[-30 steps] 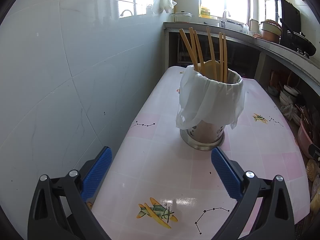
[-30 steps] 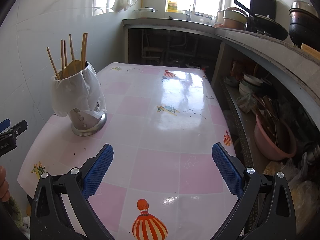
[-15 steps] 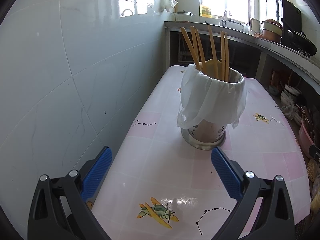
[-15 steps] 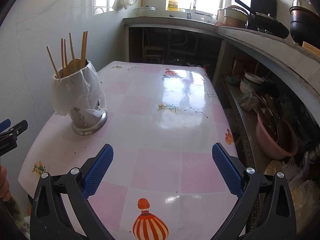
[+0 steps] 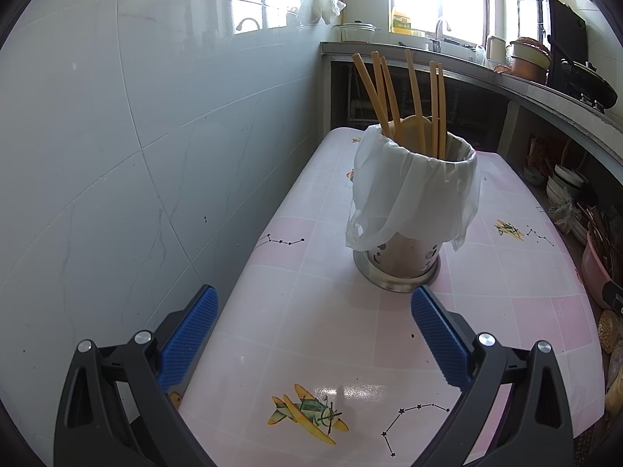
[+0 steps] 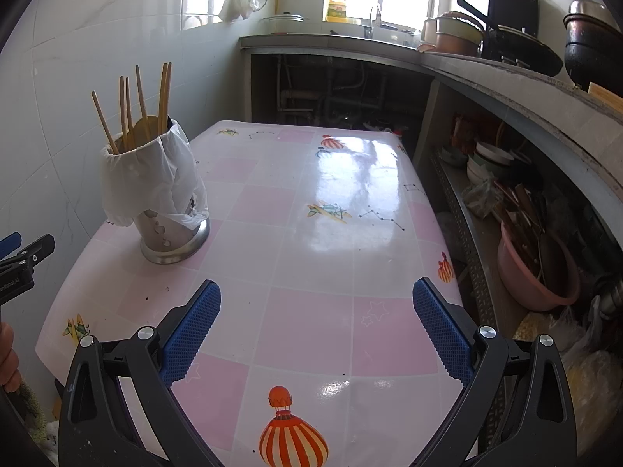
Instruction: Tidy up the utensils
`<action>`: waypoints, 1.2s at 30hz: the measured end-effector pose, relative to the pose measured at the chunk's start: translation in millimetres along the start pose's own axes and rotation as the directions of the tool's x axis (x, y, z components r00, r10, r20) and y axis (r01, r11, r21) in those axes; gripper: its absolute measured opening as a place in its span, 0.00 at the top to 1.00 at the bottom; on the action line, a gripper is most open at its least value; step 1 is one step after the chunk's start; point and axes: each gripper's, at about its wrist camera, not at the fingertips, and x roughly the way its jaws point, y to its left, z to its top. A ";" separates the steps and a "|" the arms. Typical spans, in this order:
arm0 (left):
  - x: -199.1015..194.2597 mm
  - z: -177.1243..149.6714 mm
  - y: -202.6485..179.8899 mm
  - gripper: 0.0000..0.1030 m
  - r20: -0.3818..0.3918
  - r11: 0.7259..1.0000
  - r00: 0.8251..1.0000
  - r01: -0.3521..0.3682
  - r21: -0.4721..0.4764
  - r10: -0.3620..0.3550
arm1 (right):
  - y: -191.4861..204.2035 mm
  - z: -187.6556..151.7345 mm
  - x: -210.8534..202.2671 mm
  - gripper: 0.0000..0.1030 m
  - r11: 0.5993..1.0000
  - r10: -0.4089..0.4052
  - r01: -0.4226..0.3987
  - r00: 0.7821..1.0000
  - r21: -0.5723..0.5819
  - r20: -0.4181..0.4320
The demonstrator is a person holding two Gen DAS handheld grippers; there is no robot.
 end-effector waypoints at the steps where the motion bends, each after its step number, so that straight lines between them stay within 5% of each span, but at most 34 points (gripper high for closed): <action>1: 0.0 0.0 0.1 0.05 0.000 1.000 1.000 0.001 0.000 -0.001 | 0.0 0.2 -0.2 0.08 1.000 0.001 -0.001 1.000 0.000 0.000; 36: 0.3 0.4 -1.4 0.05 0.000 1.000 1.000 0.000 0.003 0.000 | 3.6 0.6 -0.6 0.08 1.000 -0.001 0.001 1.000 0.002 0.002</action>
